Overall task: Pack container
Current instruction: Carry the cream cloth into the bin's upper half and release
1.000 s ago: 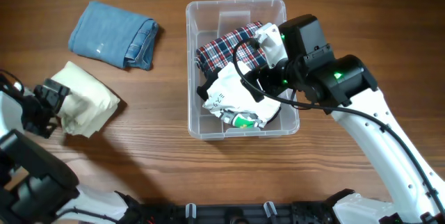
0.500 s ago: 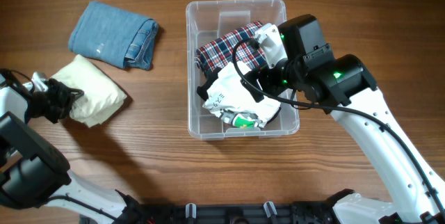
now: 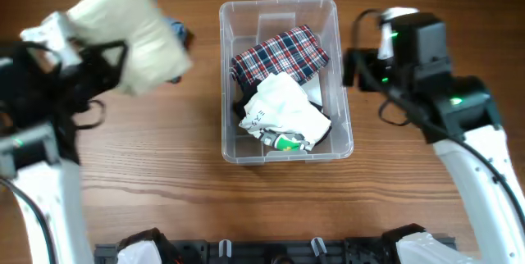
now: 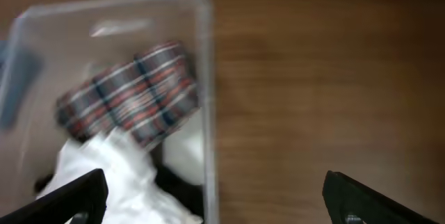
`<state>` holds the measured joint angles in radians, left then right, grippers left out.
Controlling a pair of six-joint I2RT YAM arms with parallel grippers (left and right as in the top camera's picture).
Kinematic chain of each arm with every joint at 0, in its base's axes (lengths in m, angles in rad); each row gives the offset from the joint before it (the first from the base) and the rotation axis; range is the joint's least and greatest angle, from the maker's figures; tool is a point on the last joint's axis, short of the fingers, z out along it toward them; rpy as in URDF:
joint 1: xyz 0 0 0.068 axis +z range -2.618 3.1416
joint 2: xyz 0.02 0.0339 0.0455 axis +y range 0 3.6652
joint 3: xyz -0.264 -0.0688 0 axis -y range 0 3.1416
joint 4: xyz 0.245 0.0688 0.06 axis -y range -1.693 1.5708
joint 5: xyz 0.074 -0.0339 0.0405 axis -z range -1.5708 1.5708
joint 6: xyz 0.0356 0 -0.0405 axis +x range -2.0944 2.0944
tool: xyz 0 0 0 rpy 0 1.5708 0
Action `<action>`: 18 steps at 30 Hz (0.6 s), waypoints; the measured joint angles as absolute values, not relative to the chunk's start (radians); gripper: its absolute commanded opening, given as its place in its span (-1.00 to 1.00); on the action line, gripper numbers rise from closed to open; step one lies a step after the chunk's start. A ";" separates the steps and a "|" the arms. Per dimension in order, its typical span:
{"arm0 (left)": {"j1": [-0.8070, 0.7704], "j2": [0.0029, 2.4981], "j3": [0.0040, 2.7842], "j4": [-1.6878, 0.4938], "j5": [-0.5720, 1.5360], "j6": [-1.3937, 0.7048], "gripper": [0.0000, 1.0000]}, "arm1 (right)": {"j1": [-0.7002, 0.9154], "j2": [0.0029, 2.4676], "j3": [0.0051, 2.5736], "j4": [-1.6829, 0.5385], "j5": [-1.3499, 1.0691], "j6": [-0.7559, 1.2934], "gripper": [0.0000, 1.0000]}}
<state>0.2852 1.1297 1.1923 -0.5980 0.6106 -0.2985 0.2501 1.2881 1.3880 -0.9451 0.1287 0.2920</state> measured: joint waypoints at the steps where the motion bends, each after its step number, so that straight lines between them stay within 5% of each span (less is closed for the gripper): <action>1: 0.214 1.101 1.194 -0.579 0.585 -0.317 -0.92 | 0.201 1.286 1.388 -0.949 0.133 0.327 1.00; 8: -0.317 1.251 1.193 -0.337 0.356 -0.382 -0.92 | 0.167 1.285 1.388 -0.996 0.133 0.355 0.99; 18: -0.414 1.627 1.183 -0.099 0.331 -0.459 -0.92 | 0.167 1.285 1.388 -1.014 0.133 0.350 0.99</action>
<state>-0.4141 1.6272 1.1828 -0.0986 0.3305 -0.4587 0.1665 1.2854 1.3880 -1.0138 0.1326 0.3500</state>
